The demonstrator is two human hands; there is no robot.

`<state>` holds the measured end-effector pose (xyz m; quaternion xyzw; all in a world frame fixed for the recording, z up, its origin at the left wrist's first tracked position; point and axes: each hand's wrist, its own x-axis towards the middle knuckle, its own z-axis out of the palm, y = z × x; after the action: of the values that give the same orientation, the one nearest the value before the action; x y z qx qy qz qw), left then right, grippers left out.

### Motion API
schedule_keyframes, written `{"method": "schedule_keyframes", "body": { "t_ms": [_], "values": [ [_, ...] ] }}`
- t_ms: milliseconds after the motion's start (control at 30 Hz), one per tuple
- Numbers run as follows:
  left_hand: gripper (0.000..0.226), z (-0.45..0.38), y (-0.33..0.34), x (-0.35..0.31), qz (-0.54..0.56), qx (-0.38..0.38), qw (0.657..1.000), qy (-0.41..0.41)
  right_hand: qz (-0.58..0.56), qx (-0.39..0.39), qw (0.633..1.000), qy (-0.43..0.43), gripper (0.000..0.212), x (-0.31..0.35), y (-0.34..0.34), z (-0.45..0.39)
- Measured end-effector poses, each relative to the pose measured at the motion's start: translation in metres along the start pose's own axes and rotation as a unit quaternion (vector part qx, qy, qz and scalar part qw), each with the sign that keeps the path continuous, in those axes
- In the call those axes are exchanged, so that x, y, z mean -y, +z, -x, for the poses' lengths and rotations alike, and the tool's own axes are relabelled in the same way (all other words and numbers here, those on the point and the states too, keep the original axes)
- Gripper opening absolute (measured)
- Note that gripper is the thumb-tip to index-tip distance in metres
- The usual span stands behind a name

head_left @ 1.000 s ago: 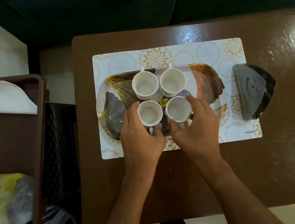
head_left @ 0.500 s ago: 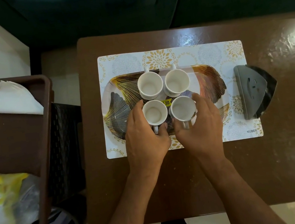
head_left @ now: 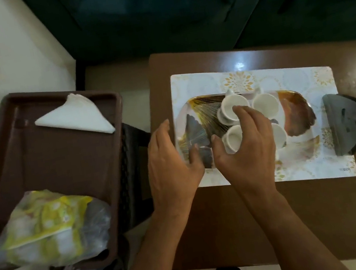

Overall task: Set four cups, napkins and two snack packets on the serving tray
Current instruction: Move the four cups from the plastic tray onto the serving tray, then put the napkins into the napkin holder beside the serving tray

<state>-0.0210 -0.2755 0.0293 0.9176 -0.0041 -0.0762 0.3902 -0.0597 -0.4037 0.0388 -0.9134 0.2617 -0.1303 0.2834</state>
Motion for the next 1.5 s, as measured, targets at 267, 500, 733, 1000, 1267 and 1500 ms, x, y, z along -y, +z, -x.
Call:
{"method": "schedule_keyframes", "body": {
  "t_ms": [267,500,733,1000,1267,1500],
  "values": [
    [0.072,-0.034,-0.077,0.07,-0.008,-0.048,0.998,-0.034,-0.009,0.05,0.998,-0.042,0.065,0.093,0.067,0.011],
    [0.066,-0.065,-0.117,0.125,0.003,-0.069,0.994,-0.087,-0.028,0.115,0.991,-0.061,0.061,0.156,0.137,0.005],
    [0.057,-0.097,-0.127,0.154,0.051,-0.071,0.984,-0.157,0.003,0.175,0.982,-0.067,0.045,0.19,0.196,-0.02],
    [0.046,-0.114,-0.122,0.159,0.144,-0.031,0.964,-0.223,0.069,0.185,0.979,-0.043,0.045,0.198,0.238,-0.043],
    [0.041,-0.119,-0.117,0.164,0.217,-0.042,0.932,-0.287,0.044,0.185,0.982,-0.017,0.033,0.197,0.247,-0.039],
    [0.052,-0.126,-0.119,0.163,0.349,-0.067,0.859,-0.369,-0.068,0.201,0.976,0.046,0.033,0.195,0.231,-0.037]
  ]
}}
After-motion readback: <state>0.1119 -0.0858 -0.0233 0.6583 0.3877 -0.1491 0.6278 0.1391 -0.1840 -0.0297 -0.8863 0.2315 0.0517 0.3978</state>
